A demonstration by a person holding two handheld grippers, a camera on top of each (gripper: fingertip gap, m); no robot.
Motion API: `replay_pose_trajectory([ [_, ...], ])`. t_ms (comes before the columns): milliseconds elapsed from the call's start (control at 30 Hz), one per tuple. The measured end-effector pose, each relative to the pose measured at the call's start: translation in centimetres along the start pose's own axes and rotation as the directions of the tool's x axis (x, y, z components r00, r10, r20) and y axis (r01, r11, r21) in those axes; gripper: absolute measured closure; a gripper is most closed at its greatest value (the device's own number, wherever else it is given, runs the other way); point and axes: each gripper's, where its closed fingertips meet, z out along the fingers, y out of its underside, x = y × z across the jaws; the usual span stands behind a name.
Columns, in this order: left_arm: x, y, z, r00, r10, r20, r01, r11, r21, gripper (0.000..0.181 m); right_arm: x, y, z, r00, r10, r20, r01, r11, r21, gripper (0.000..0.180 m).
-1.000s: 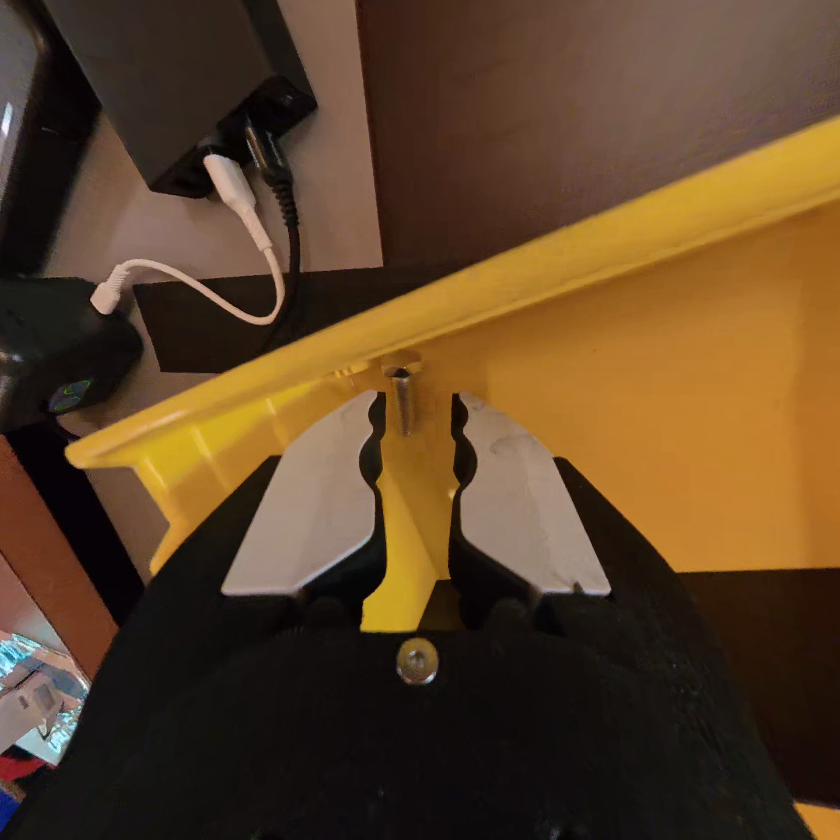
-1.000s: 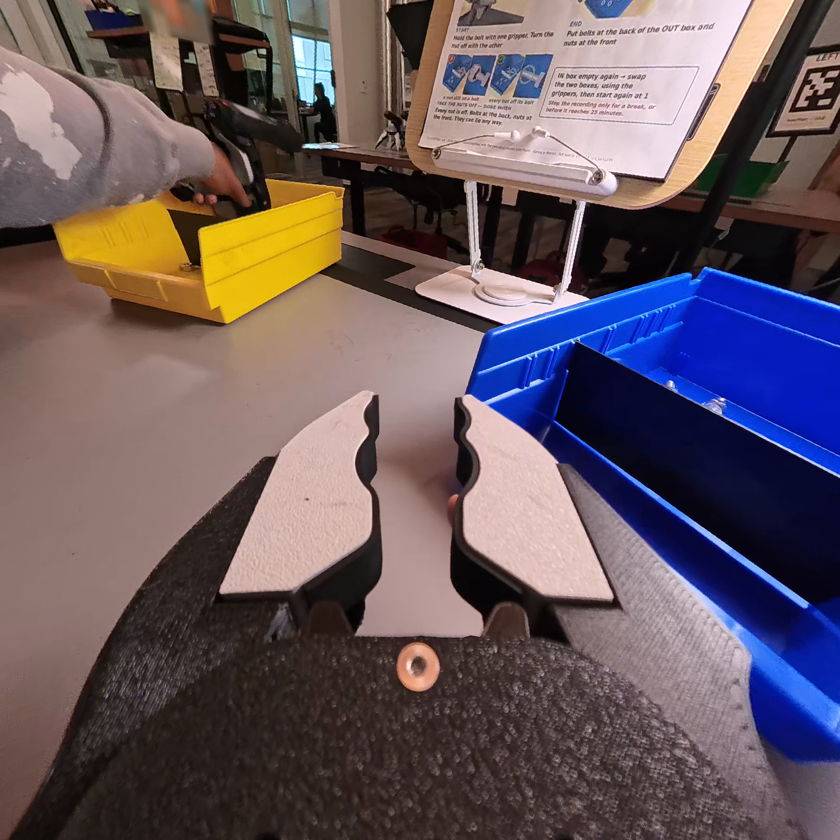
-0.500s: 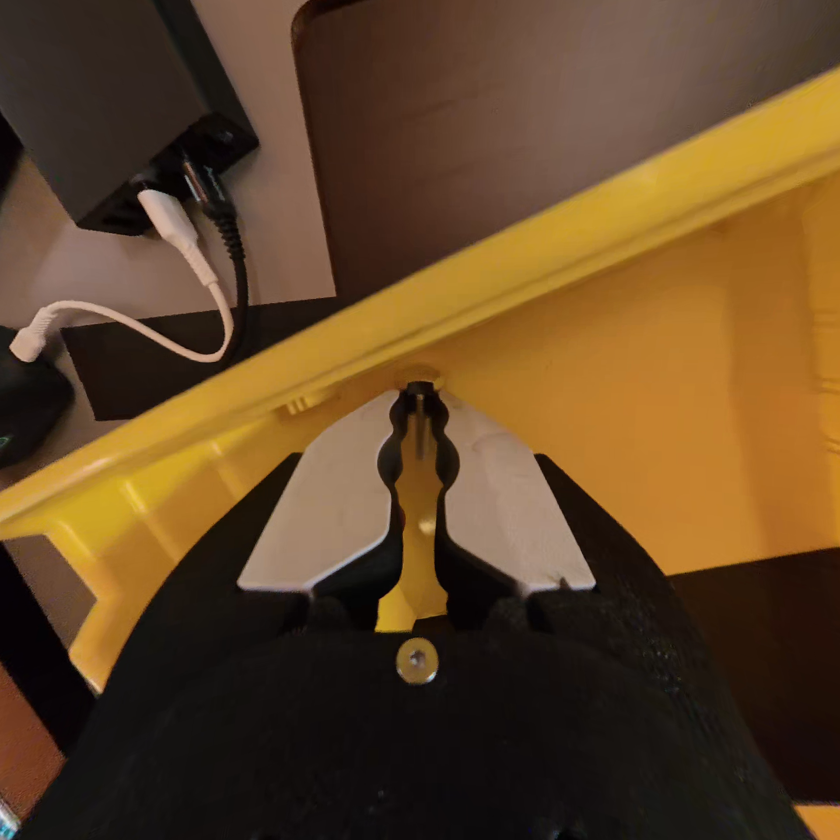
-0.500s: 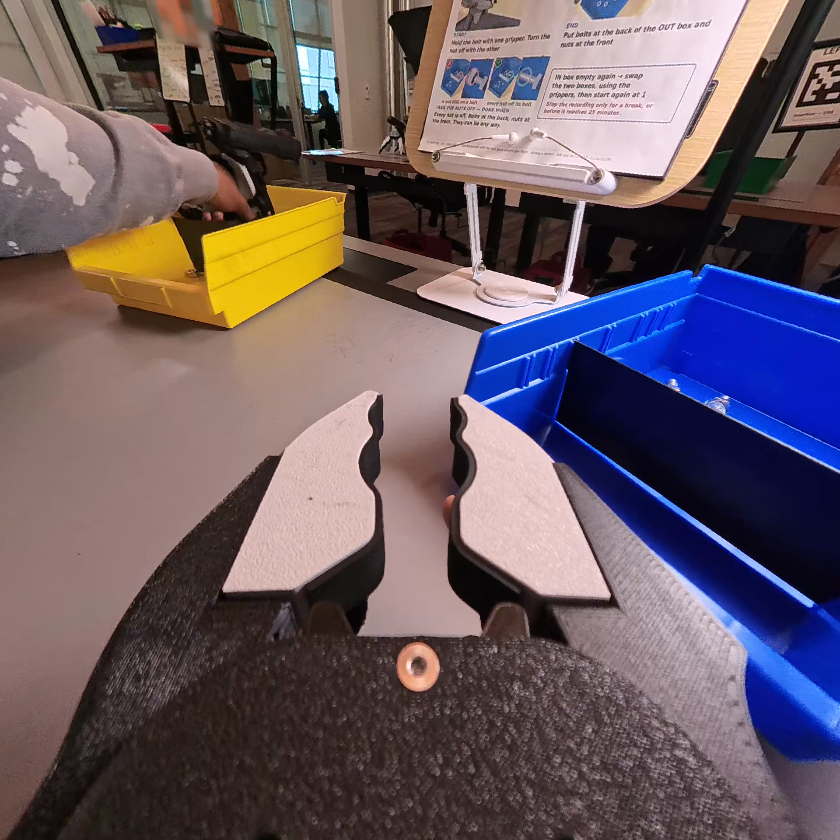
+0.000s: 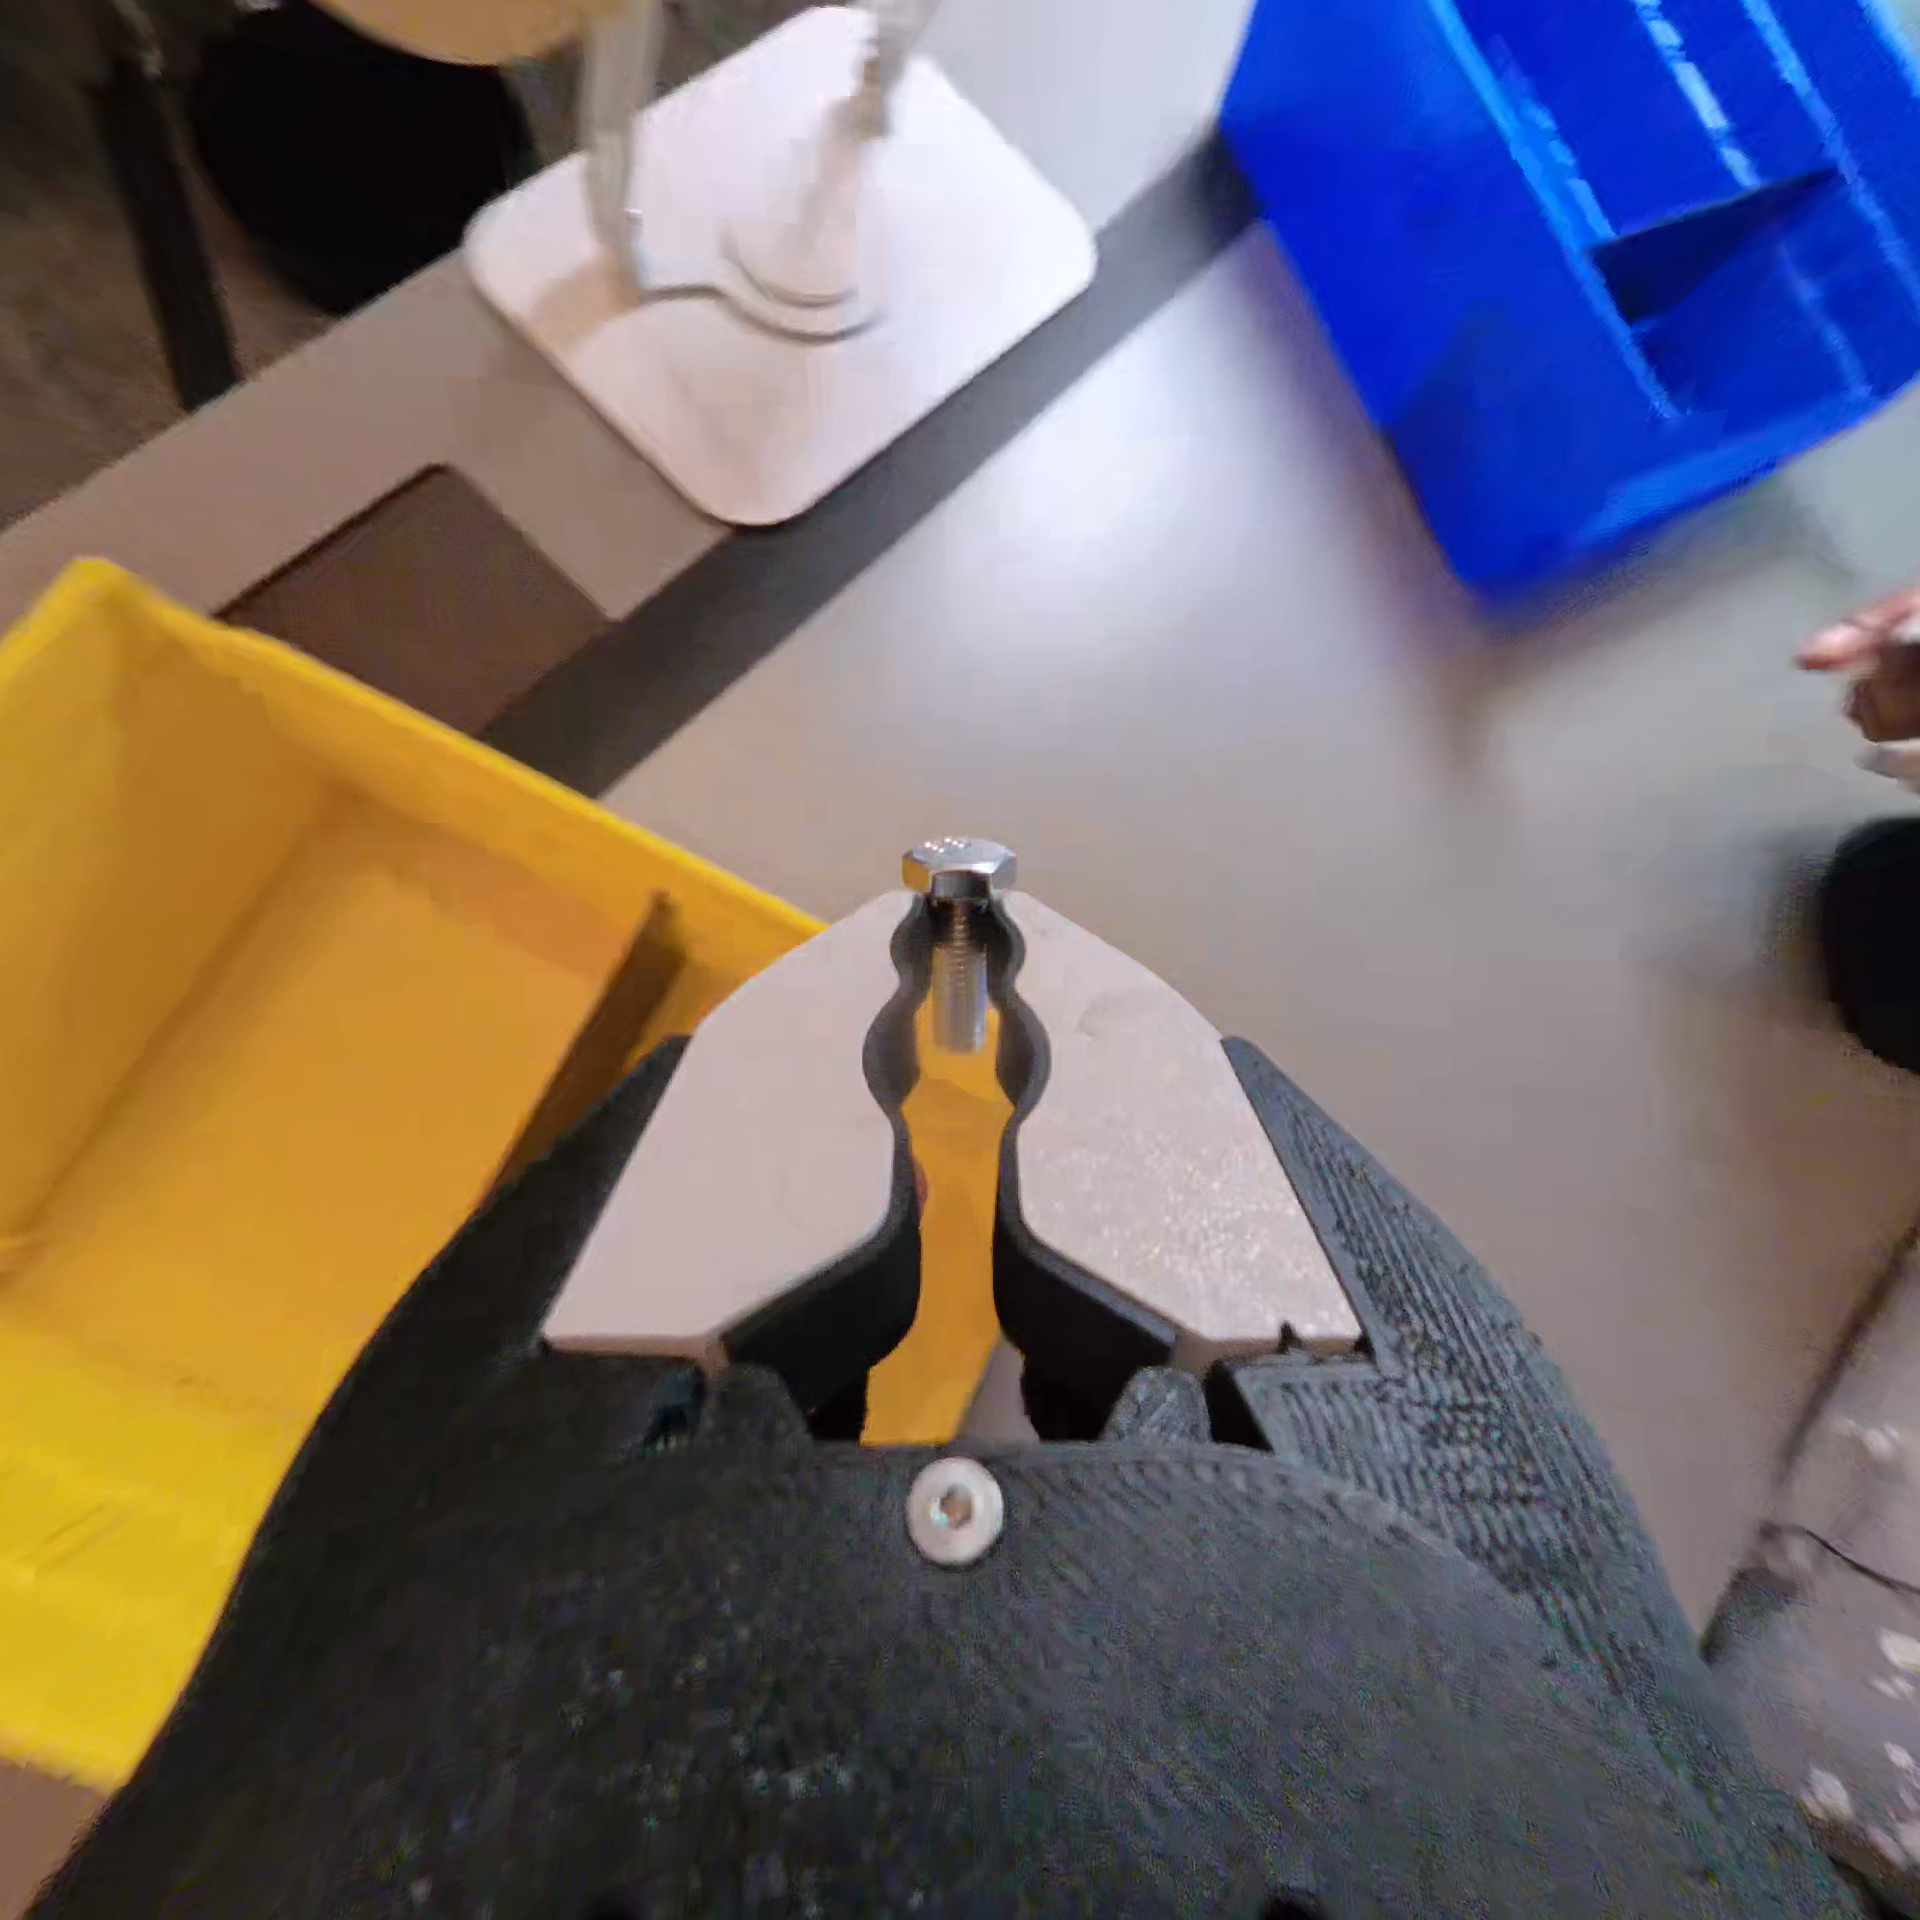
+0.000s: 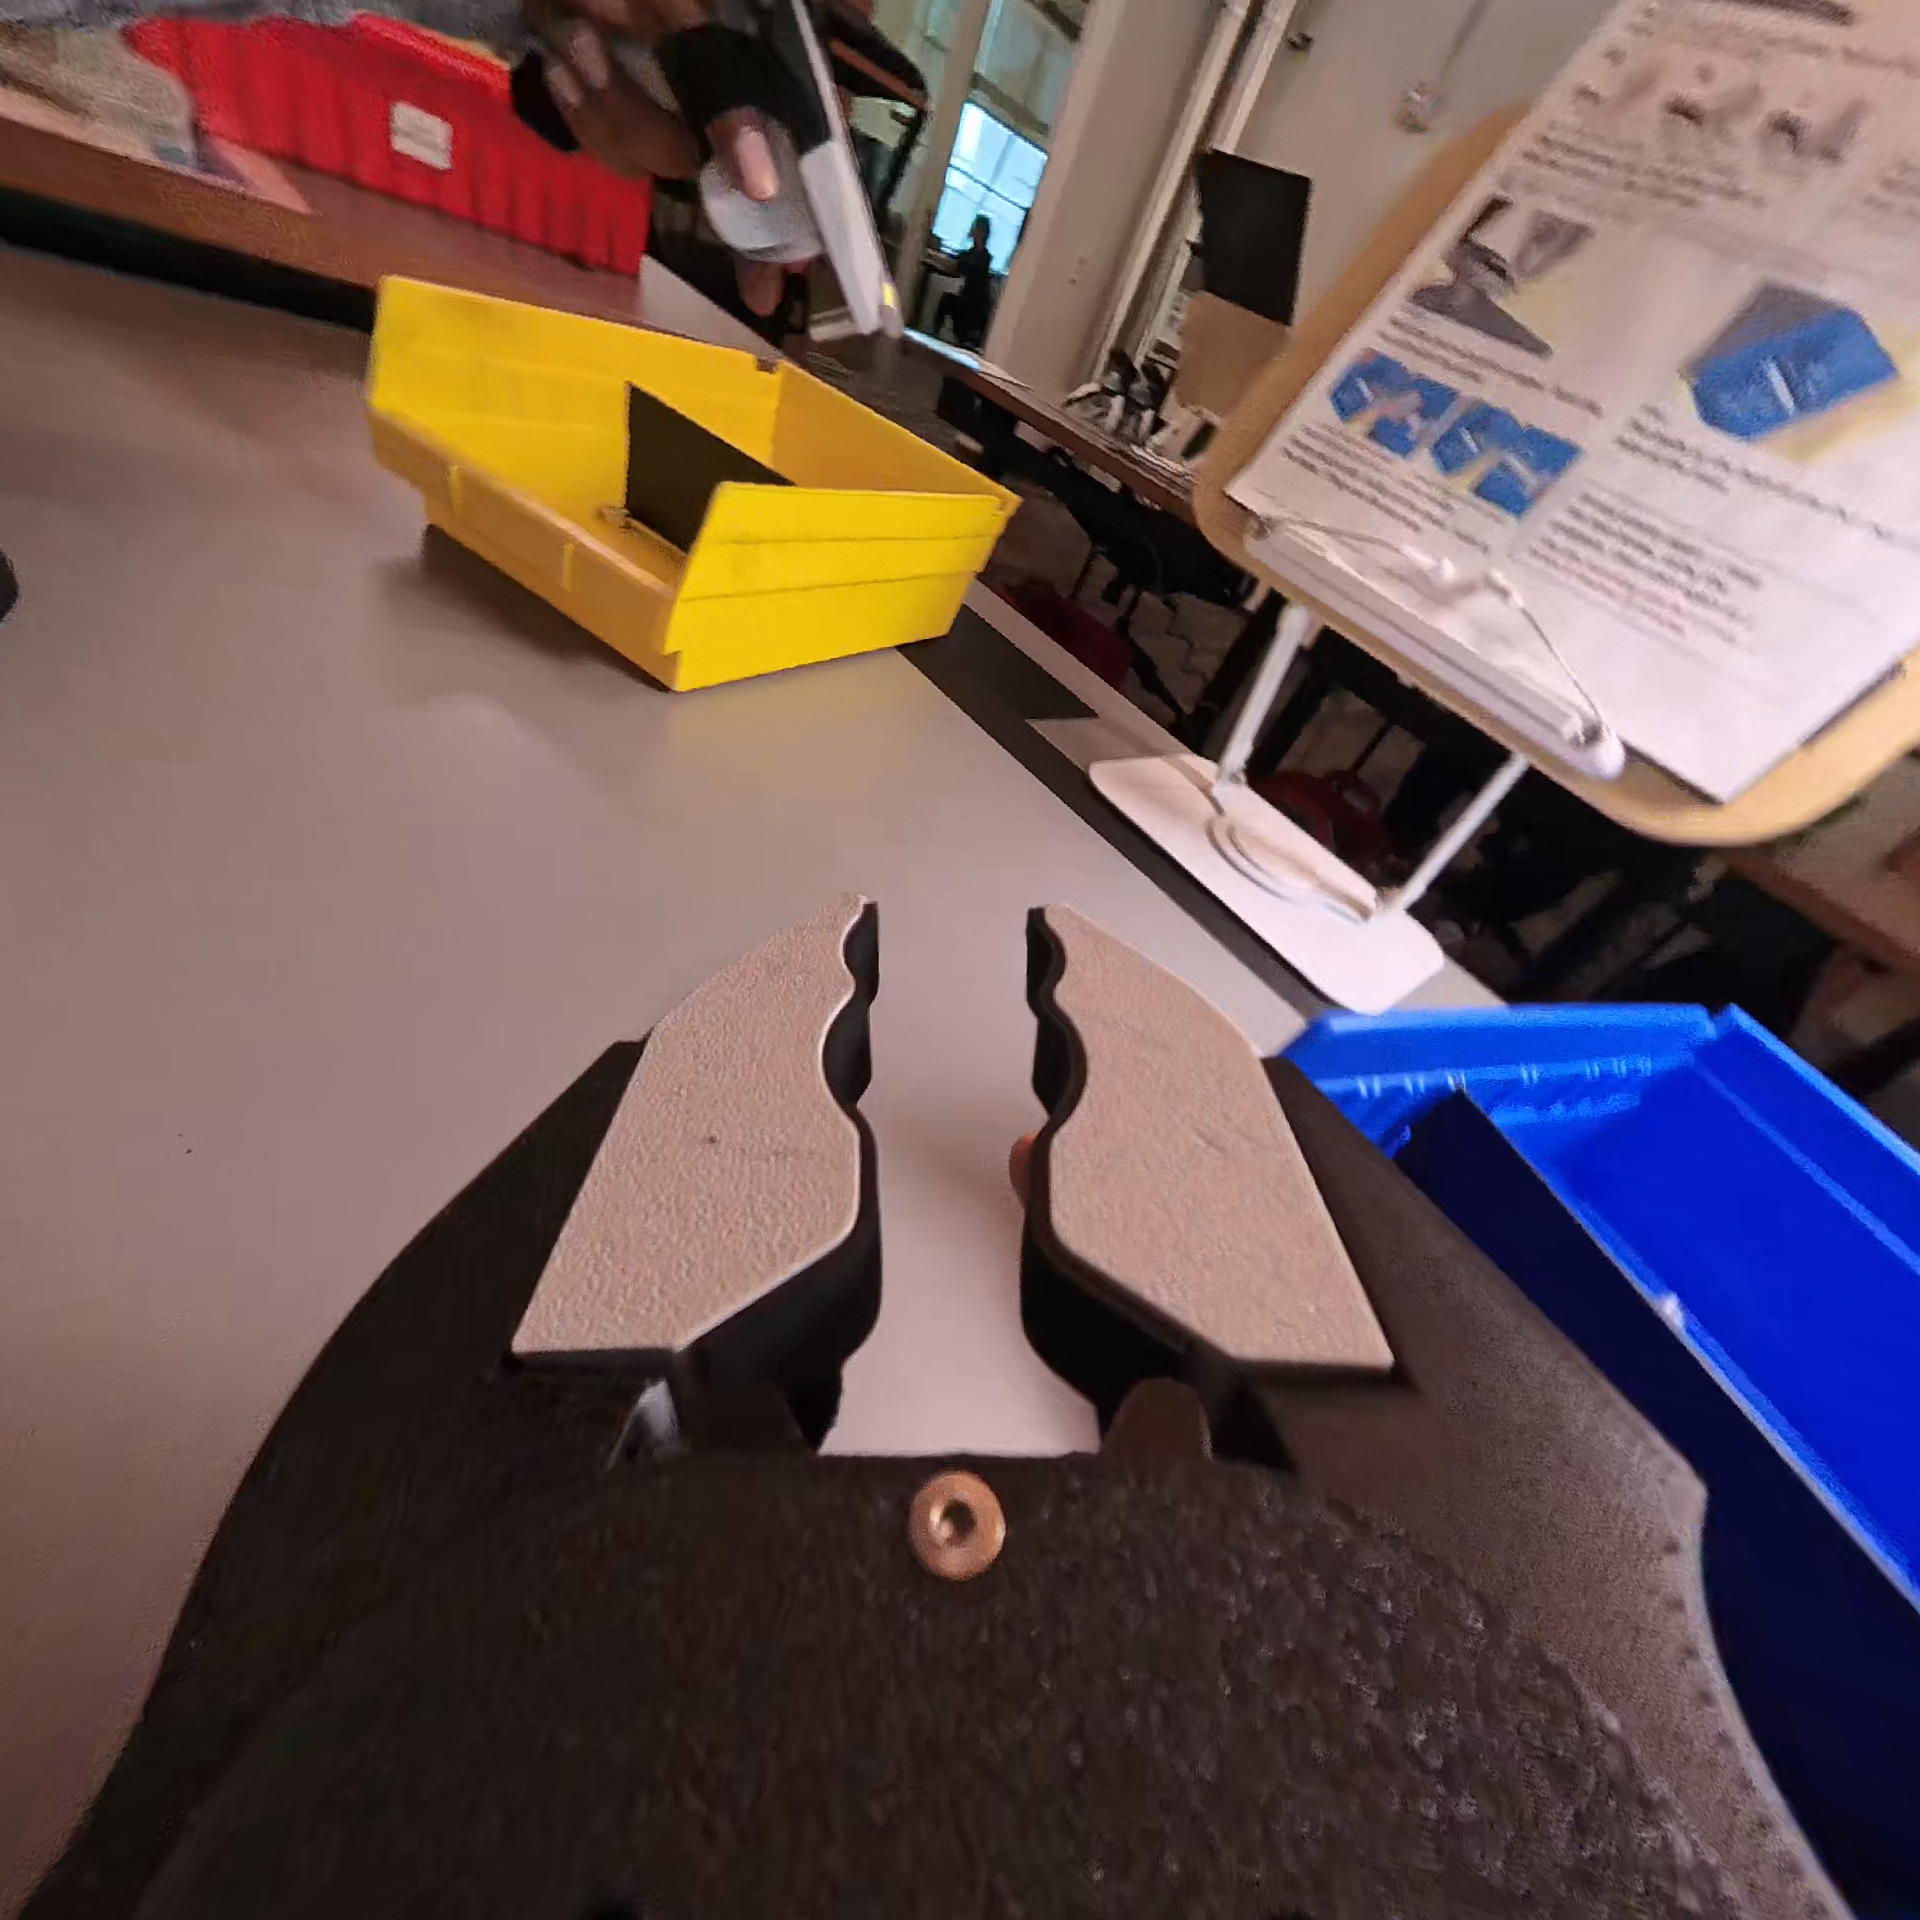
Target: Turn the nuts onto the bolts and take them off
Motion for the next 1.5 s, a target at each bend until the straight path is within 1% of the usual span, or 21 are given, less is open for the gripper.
replay_pose_trajectory([
  [33, 3.1, 0.5, 0.4, 0.997, 0.032, -0.072, -0.033, 0.999, -0.008, 0.170, -0.8, -0.7, 0.6, 0.998, -0.050, 0.036, 0.050, 0.999, 0.004, 0.153],
  [167, 14.0, 4.9, 3.2, 0.940, 0.120, -0.318, -0.157, 0.983, -0.093, 0.170, -4.8, -2.5, 2.8, 0.946, -0.264, 0.187, 0.267, 0.964, 0.012, 0.151],
  [300, 21.2, 9.3, 5.4, 0.871, 0.141, -0.471, -0.255, 0.949, -0.186, 0.170, -8.7, -2.6, 4.6, 0.854, -0.461, 0.241, 0.465, 0.884, 0.043, 0.147],
  [400, 23.5, 11.4, 6.3, 0.852, 0.152, -0.502, -0.308, 0.920, -0.243, 0.170, -11.2, -2.4, 5.0, 0.788, -0.573, 0.227, 0.571, 0.817, 0.080, 0.145],
  [500, 24.9, 12.1, 6.5, 0.834, 0.139, -0.534, -0.323, 0.908, -0.268, 0.170, -12.6, -1.7, 5.2, 0.725, -0.654, 0.218, 0.654, 0.752, 0.082, 0.146],
  [533, 25.0, 12.3, 6.7, 0.834, 0.144, -0.533, -0.333, 0.901, -0.278, 0.170, -12.8, -1.7, 5.2, 0.712, -0.673, 0.201, 0.671, 0.736, 0.085, 0.149],
  [600, 25.1, 12.4, 7.0, 0.834, 0.144, -0.532, -0.338, 0.896, -0.287, 0.170, -12.8, -1.9, 5.2, 0.689, -0.707, 0.160, 0.702, 0.706, 0.093, 0.161],
  [667, 25.0, 12.2, 7.2, 0.835, 0.124, -0.536, -0.319, 0.903, -0.289, 0.170, -12.5, -1.7, 5.3, 0.658, -0.742, 0.126, 0.738, 0.669, 0.085, 0.162],
  [733, 25.1, 12.0, 7.4, 0.830, 0.095, -0.550, -0.293, 0.913, -0.284, 0.170, -12.1, -1.5, 5.3, 0.671, -0.734, 0.110, 0.730, 0.679, 0.080, 0.162],
  [800, 25.0, 11.3, 7.6, 0.827, 0.078, -0.557, -0.261, 0.930, -0.257, 0.170, -11.5, -1.4, 5.3, 0.719, -0.689, 0.095, 0.685, 0.725, 0.070, 0.162],
  [867, 24.9, 9.9, 7.6, 0.818, 0.074, -0.571, -0.212, 0.961, -0.179, 0.170, -10.3, -1.5, 5.3, 0.826, -0.556, 0.092, 0.550, 0.831, 0.080, 0.162],
  [967, 24.9, 7.0, 6.5, 0.788, 0.125, -0.603, -0.128, 0.991, 0.038, 0.162, -8.3, -1.8, 5.0, 0.961, -0.242, 0.131, 0.230, 0.968, 0.103, 0.162],
  [1033, 25.0, 5.2, 5.2, 0.776, 0.207, -0.595, -0.083, 0.970, 0.229, 0.157, -7.3, -2.3, 4.5, 0.982, -0.002, 0.188, -0.023, 0.991, 0.131, 0.162],
  [1067, 25.1, 4.6, 4.8, 0.783, 0.261, -0.565, -0.080, 0.943, 0.323, 0.156, -7.0, -2.6, 4.3, 0.967, 0.118, 0.225, -0.152, 0.978, 0.144, 0.162],
  [1133, 25.5, 3.9, 4.1, 0.792, 0.366, -0.488, -0.107, 0.871, 0.479, 0.153, -6.9, -3.4, 4.0, 0.896, 0.301, 0.325, -0.363, 0.920, 0.150, 0.162],
  [1200, 26.3, 3.8, 3.6, 0.784, 0.446, -0.432, -0.139, 0.804, 0.578, 0.153, -7.0, -4.3, 3.7, 0.806, 0.429, 0.408, -0.522, 0.840, 0.148, 0.162],
  [1267, 27.0, 3.9, 3.4, 0.772, 0.496, -0.399, -0.167, 0.763, 0.625, 0.155, -7.4, -4.9, 3.5, 0.715, 0.509, 0.480, -0.631, 0.765, 0.128, 0.162],
  [1300, 27.1, 4.0, 3.4, 0.772, 0.508, -0.382, -0.181, 0.752, 0.634, 0.160, -7.7, -5.2, 3.3, 0.681, 0.527, 0.509, -0.663, 0.739, 0.121, 0.162],
  [1367, 27.3, 4.1, 3.3, 0.768, 0.531, -0.359, -0.210, 0.738, 0.641, 0.168, -8.4, -5.6, 3.2, 0.649, 0.529, 0.546, -0.680, 0.725, 0.106, 0.162],
  [1433, 27.8, 4.3, 2.9, 0.750, 0.544, -0.376, -0.213, 0.737, 0.641, 0.170, -8.7, -5.9, 2.9, 0.641, 0.516, 0.568, -0.682, 0.722, 0.113, 0.162],
  [1500, 27.9, 4.7, 2.8, 0.734, 0.555, -0.392, -0.234, 0.747, 0.622, 0.170, -9.2, -5.9, 2.8, 0.664, 0.474, 0.578, -0.642, 0.758, 0.117, 0.162],
])
